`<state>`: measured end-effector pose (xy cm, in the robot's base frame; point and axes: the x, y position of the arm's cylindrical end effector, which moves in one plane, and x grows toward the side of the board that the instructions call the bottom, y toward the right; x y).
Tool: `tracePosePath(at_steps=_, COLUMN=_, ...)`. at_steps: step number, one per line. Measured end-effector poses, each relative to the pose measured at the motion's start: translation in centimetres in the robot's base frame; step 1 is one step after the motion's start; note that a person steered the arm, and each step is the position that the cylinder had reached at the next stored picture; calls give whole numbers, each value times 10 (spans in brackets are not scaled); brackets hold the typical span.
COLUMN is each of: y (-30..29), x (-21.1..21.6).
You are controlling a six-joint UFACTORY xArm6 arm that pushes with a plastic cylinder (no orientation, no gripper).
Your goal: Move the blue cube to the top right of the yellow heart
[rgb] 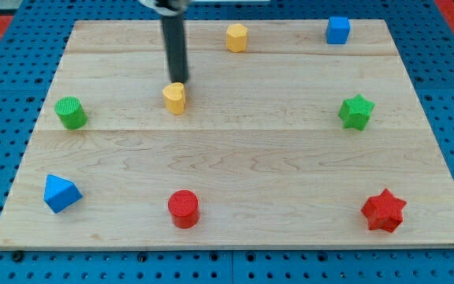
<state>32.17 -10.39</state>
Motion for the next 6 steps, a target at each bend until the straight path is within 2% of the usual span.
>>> tracePosePath(at_steps=1, y=-29, x=26)
tracePosePath(at_steps=2, y=69, x=56)
tracePosePath(at_steps=3, y=133, x=57)
tracePosePath(at_steps=4, y=160, x=8)
tracePosePath(at_steps=6, y=427, x=-73)
